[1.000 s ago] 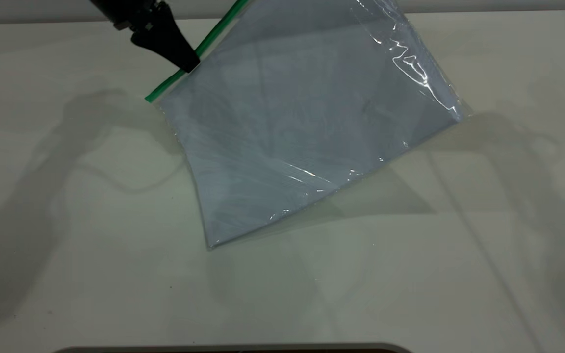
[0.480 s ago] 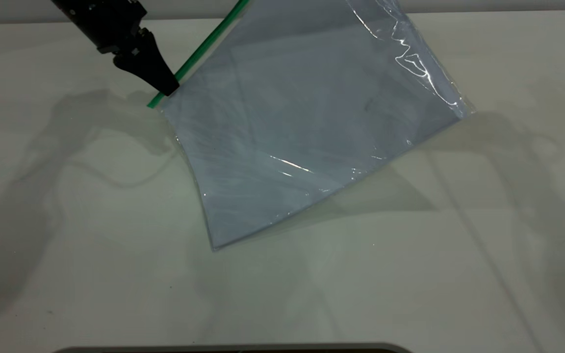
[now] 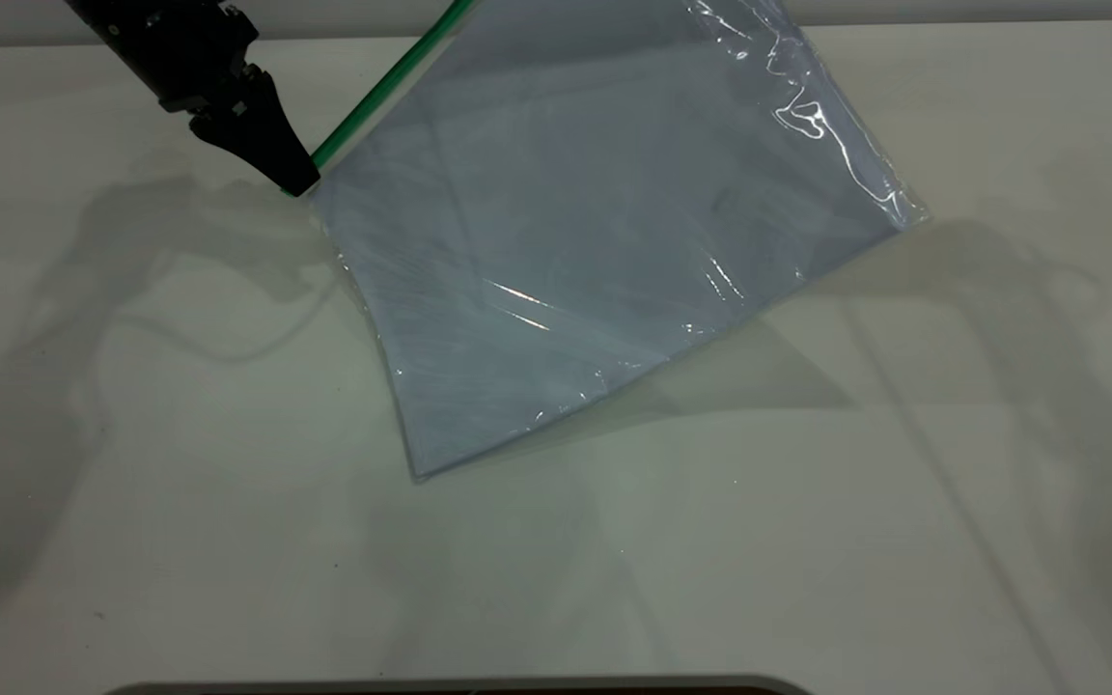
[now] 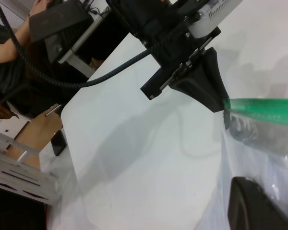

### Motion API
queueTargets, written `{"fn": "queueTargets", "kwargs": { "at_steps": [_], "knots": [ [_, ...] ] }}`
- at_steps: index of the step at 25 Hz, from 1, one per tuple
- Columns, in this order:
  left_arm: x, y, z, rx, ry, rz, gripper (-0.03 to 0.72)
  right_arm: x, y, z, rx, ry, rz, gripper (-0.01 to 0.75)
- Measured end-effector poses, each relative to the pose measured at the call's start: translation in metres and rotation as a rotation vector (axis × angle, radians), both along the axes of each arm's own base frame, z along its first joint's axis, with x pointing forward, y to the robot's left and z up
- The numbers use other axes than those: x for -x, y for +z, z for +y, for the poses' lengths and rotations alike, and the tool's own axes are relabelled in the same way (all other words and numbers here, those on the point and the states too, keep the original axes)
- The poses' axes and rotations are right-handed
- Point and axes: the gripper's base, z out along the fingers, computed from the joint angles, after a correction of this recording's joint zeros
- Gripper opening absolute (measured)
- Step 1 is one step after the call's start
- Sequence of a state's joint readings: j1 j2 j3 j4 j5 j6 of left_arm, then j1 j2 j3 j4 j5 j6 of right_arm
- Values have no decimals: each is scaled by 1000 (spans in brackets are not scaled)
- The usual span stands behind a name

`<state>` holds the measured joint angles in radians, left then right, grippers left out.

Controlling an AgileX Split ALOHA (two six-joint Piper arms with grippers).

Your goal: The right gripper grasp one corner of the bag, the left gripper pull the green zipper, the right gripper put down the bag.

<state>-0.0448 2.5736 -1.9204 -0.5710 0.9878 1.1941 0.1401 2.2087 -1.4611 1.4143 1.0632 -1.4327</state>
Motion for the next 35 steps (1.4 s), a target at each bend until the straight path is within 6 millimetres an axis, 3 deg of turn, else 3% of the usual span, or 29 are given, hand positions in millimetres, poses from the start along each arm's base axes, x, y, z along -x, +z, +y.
{"fn": "queueTargets", "kwargs": {
  "at_steps": [5, 9, 13, 16, 19, 22, 26, 28, 31, 35],
  "knots": [
    [-1, 1, 0, 14, 28, 0, 124, 0, 0, 0, 2, 3, -1, 33],
    [-6, 20, -1, 56, 67, -35, 249, 0, -1, -1, 9, 5, -1, 33],
    [-9, 69, -3, 114, 104, -106, 432, -3, -18, -2, 33, -25, 24, 33],
    [-3, 115, -6, 152, 92, -146, 509, -7, -41, -2, 68, -66, 60, 33],
    [9, 163, -7, 176, 81, -177, 525, -7, -69, 6, 126, -100, 90, 41],
    [25, 210, -7, 191, 76, -212, 527, -8, -84, 12, 226, -122, 47, 80],
    [44, 260, -6, 197, 91, -293, 529, -15, -87, 1, 373, -162, -32, 249],
    [56, 286, -6, 204, 101, -343, 531, -17, -79, -7, 430, -167, -70, 376],
    [77, 323, -5, 219, 128, -408, 531, -16, -49, -15, 471, -164, -82, 523],
    [115, 375, -1, 210, 205, -490, 531, 8, 28, -18, 454, -103, -12, 568]
  ]
}}
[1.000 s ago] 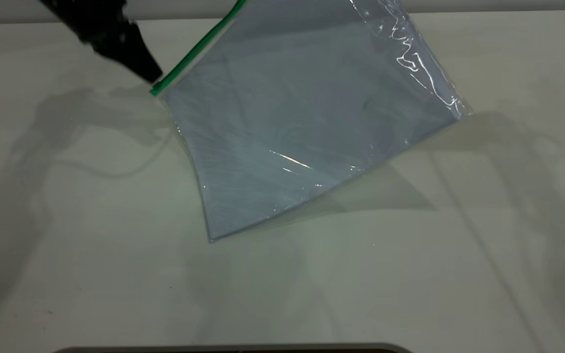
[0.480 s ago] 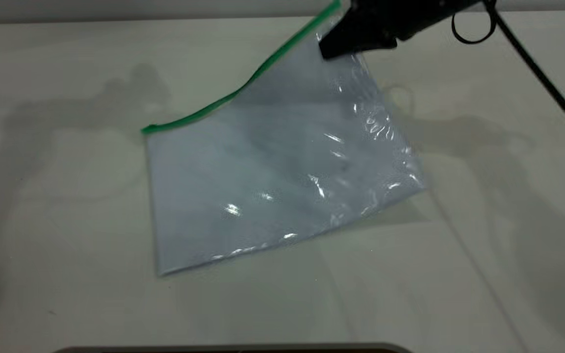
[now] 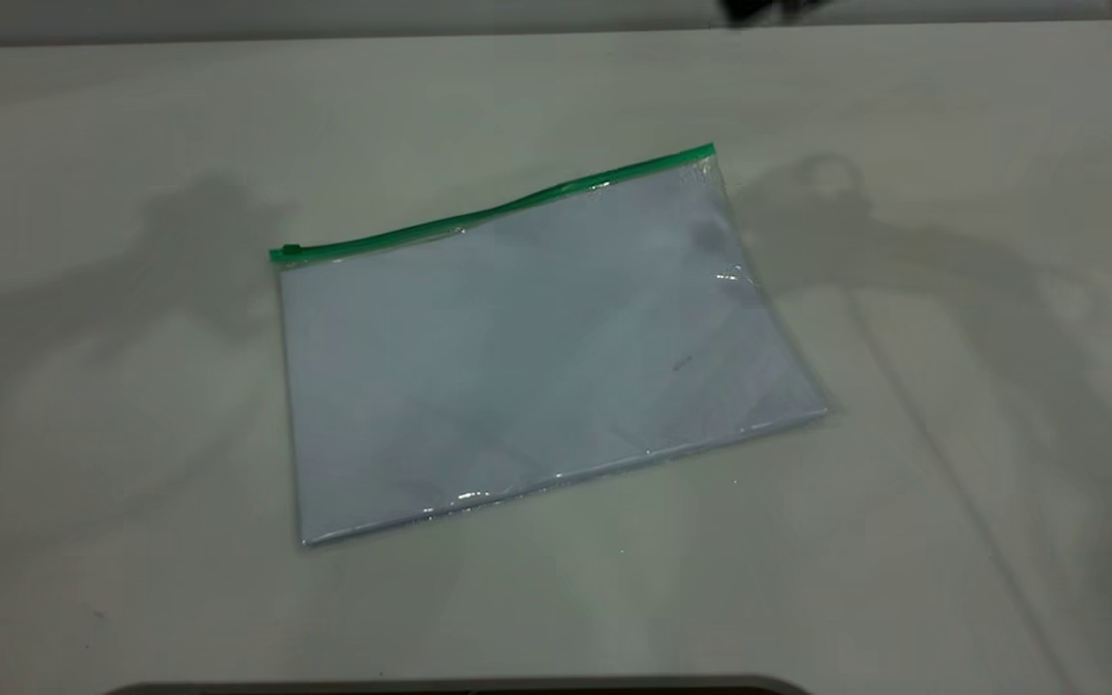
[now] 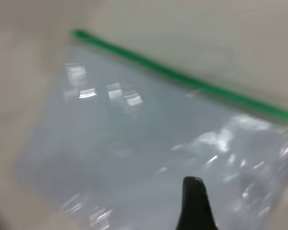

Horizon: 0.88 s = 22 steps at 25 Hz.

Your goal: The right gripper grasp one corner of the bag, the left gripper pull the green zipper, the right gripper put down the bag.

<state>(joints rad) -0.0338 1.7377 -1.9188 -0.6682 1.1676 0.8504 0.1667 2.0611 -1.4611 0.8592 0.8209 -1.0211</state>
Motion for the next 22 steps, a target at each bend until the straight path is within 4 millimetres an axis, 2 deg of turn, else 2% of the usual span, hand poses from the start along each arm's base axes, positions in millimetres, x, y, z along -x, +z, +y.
{"fn": "queueTargets", "kwargs": {
  "at_steps": [2, 4, 8, 11, 13, 16, 18, 22],
  "knots": [
    [21, 22, 5, -16, 79, -20, 531, 24, 45, -1, -11, 35, 62, 541],
    [43, 42, 13, -44, 185, -41, 531, 49, 82, -4, -12, 90, 115, 496],
    [80, 69, 28, -78, 394, -71, 531, 88, 141, -13, 10, 42, 91, 402],
    [101, 72, 34, -77, 474, -62, 531, 117, 176, -22, 82, -56, 43, 350],
    [113, 63, 36, -90, 491, -28, 531, 142, 193, -31, 148, -124, 2, 334],
    [136, 40, 39, -126, 508, 38, 531, 181, 200, -50, 233, -232, -20, 328],
    [148, 17, 41, -161, 512, 100, 531, 207, 194, -61, 281, -292, -15, 328],
    [171, -39, 43, -227, 505, 261, 531, 258, 160, -78, 349, -355, 33, 328]
  ]
}}
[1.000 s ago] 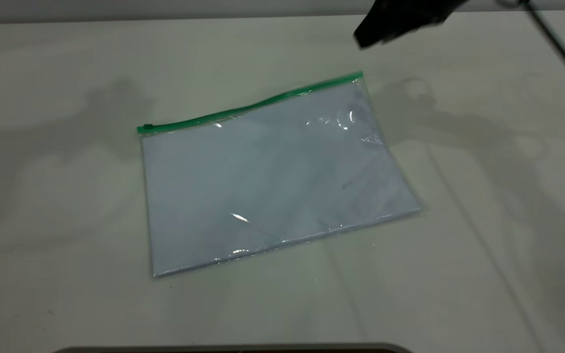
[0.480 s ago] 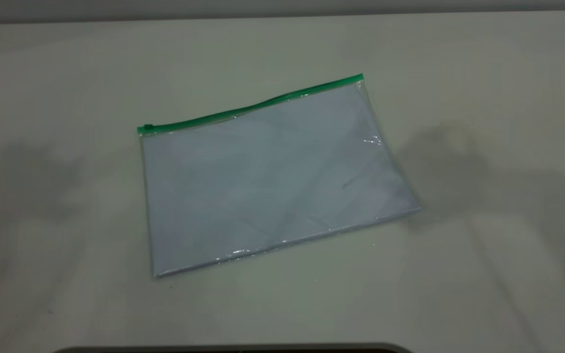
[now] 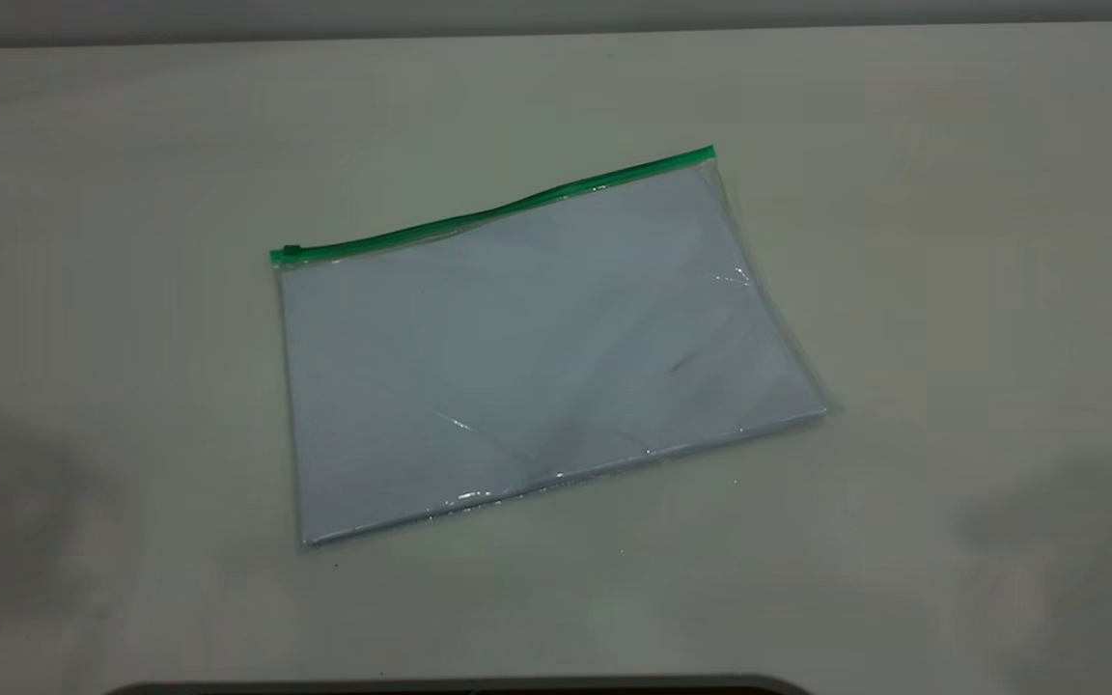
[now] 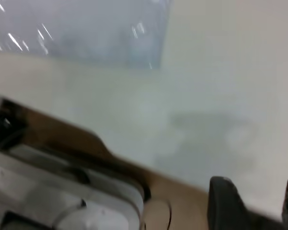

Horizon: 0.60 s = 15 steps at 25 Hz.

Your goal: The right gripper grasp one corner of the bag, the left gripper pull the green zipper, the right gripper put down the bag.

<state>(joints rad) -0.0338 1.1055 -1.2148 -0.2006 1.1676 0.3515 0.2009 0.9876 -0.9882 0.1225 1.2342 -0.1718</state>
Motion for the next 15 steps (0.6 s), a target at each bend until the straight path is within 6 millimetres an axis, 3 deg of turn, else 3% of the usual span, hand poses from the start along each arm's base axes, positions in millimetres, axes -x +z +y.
{"fn": "queueTargets", "kwargs": {
  "at_steps": [5, 9, 15],
  "knots": [
    [31, -66, 1, 6, 31, 211, 531, 50, -58, -14, 39, -68, 95, 380],
    [57, -105, 2, 2, 42, 308, 531, 72, -91, -19, 28, -110, 108, 435],
    [81, -141, 4, 13, 90, 256, 531, 79, -89, -24, 17, -136, -50, 443]
  ]
}}
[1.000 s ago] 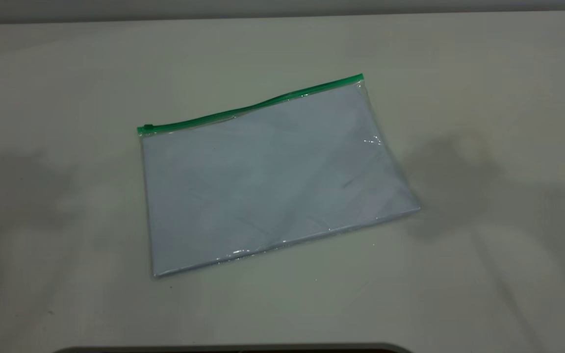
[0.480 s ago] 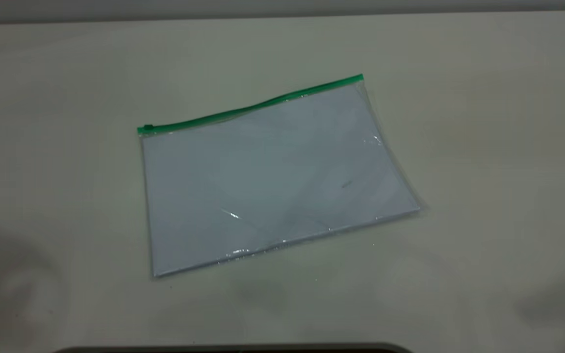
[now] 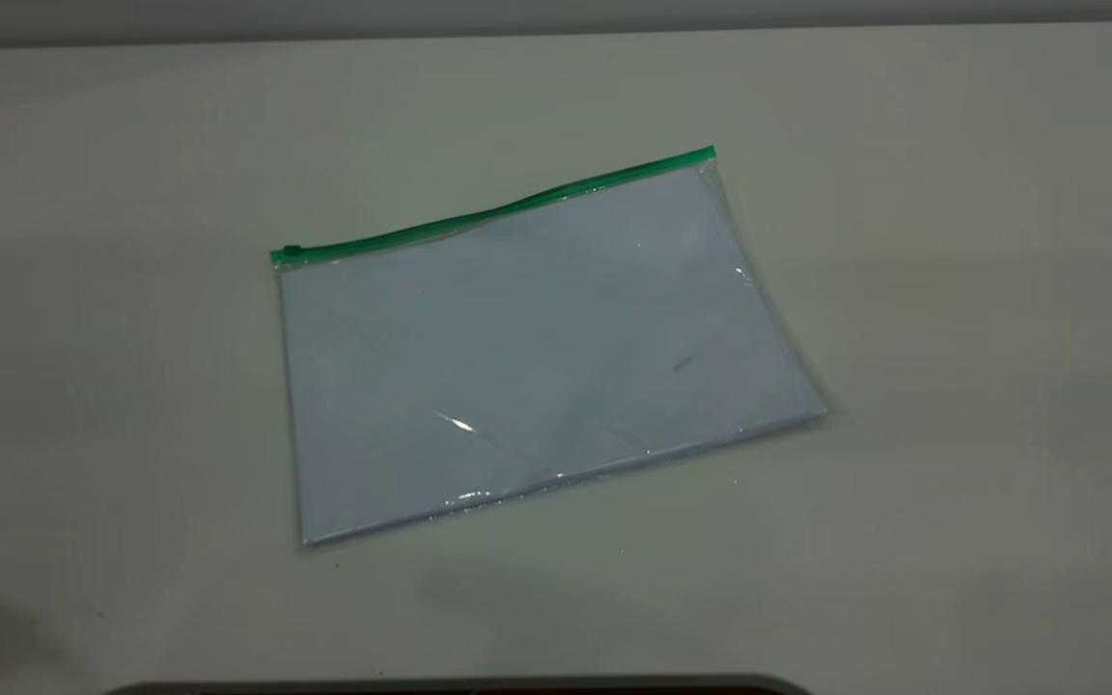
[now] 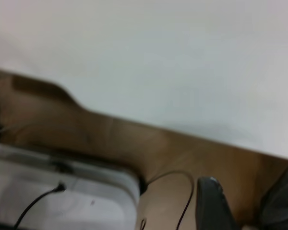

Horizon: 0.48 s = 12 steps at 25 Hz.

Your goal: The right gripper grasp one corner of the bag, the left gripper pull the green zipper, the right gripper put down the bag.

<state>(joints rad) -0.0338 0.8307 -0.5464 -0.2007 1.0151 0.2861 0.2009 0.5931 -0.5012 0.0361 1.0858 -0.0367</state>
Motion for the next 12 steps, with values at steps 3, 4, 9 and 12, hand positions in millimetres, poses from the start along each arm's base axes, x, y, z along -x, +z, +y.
{"fn": "queueTargets", "kwargs": {
  "at_steps": [3, 4, 9, 12],
  "knots": [
    [7, -6, 0, 3, 17, -3, 531, 0, 0, -1, 6, -11, -9, 444],
    [9, -5, 0, 5, 20, -12, 531, 1, 0, -1, 7, -12, -6, 444],
    [25, -3, 2, -15, 2, 25, 531, 3, -2, -2, 17, -13, 19, 444],
    [33, -3, 7, -57, 16, -18, 531, 0, -1, -3, 26, -14, -16, 445]
  ]
}}
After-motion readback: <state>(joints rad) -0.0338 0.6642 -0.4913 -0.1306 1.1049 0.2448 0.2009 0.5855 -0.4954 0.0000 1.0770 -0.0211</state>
